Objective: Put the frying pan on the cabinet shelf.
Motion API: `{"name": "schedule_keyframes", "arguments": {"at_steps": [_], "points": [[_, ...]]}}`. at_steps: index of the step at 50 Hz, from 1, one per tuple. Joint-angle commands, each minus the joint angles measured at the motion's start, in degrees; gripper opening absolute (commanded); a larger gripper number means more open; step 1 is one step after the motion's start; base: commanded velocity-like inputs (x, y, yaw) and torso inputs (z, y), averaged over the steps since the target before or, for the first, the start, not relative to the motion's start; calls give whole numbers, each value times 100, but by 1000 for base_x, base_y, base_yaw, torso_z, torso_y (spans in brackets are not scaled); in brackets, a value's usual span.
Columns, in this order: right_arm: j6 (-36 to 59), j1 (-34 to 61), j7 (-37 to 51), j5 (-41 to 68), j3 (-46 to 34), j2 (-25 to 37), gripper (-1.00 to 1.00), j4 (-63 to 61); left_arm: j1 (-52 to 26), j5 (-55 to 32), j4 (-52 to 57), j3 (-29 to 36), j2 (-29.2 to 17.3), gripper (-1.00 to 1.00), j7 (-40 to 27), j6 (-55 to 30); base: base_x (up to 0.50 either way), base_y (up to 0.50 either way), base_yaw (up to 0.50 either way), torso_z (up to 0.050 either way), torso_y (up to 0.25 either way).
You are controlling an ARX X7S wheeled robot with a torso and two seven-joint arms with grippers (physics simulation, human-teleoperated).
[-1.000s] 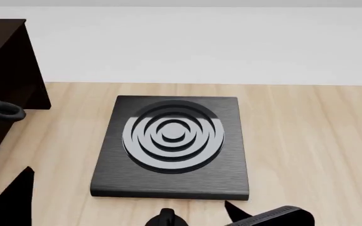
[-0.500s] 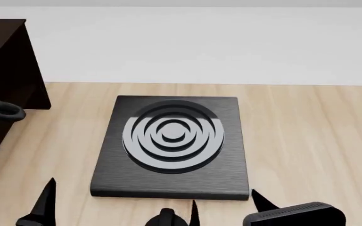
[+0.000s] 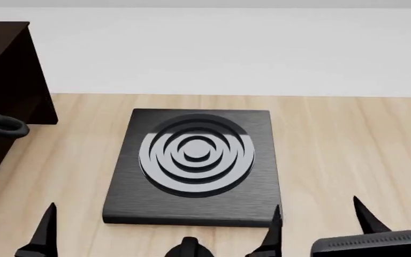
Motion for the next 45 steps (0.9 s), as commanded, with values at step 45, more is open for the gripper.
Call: {"name": "schedule_keyframes", "arguments": {"at_steps": [45], "points": [[2859, 3051, 1019, 2603, 710, -84, 100, -217, -4063, -4759, 84, -747, -748, 100, -2746, -3084, 0, 0, 0, 0, 0]]}}
